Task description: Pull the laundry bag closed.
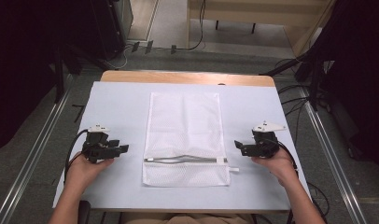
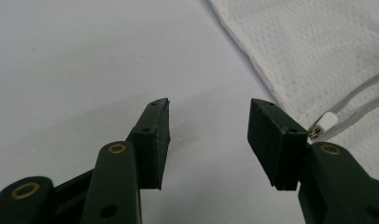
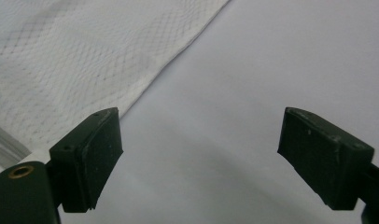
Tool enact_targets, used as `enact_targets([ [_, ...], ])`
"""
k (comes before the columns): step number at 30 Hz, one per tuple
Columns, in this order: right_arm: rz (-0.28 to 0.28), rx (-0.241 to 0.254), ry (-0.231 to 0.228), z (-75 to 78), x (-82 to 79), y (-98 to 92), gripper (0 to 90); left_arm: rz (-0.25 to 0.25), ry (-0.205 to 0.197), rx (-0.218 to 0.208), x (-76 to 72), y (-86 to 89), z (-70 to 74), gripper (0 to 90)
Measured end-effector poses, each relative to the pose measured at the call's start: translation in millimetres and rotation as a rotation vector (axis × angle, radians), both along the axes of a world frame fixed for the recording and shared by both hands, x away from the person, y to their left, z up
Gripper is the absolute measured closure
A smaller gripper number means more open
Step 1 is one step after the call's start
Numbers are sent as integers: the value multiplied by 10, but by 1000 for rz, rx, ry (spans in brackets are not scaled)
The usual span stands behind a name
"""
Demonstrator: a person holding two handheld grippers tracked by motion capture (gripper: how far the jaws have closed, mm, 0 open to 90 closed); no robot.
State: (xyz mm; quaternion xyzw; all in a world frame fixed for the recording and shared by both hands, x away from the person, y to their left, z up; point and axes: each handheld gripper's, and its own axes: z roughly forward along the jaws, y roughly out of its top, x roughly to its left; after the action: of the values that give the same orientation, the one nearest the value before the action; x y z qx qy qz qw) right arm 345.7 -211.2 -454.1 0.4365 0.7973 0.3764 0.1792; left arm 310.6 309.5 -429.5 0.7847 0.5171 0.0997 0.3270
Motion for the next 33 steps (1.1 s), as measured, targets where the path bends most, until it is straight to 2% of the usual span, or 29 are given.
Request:
enact_targets([
  [2, 3, -2, 6, 13, -9, 7, 141, 4, 0, -5, 2, -5, 6, 498],
  [3, 1, -1, 11, 20, -11, 9, 141, 22, 22, 0, 20, -10, 16, 488],
  [5, 5, 9, 12, 29, -16, 11, 158, 32, 44, -26, 33, -4, 27, 505],
  [6, 12, 16, 15, 35, -23, 12, 190, 37, 44, -30, 35, -8, 38, 516],
  [9, 27, 36, 18, 53, -32, 6, 287, 35, 15, -7, 28, -27, 72, 515],
  [12, 37, 52, 22, 58, -27, 1, 318, 38, 14, -9, 33, -26, 79, 486],
  [14, 44, 57, 43, 55, -18, -1, 362, 22, 43, -17, 49, -5, 76, 452],
  [15, 44, 57, 43, 55, -18, -1, 362, 22, 43, -17, 49, -5, 76, 455],
  [16, 51, 46, 49, 49, -23, 6, 399, 20, 55, -38, 59, 8, 74, 454],
  [21, 54, 50, 63, 54, -14, 12, 443, 27, 42, -53, 62, 11, 73, 440],
  [26, 18, 58, 88, 69, -7, 7, 494, -4, 23, -29, 49, 3, 76, 425],
  [30, 18, 77, 97, 69, -2, 6, 516, -17, 15, -18, 55, -14, 62, 399],
  [33, 29, 63, 112, 58, -4, 24, 520, -23, 18, -21, 60, -18, 61, 385],
])
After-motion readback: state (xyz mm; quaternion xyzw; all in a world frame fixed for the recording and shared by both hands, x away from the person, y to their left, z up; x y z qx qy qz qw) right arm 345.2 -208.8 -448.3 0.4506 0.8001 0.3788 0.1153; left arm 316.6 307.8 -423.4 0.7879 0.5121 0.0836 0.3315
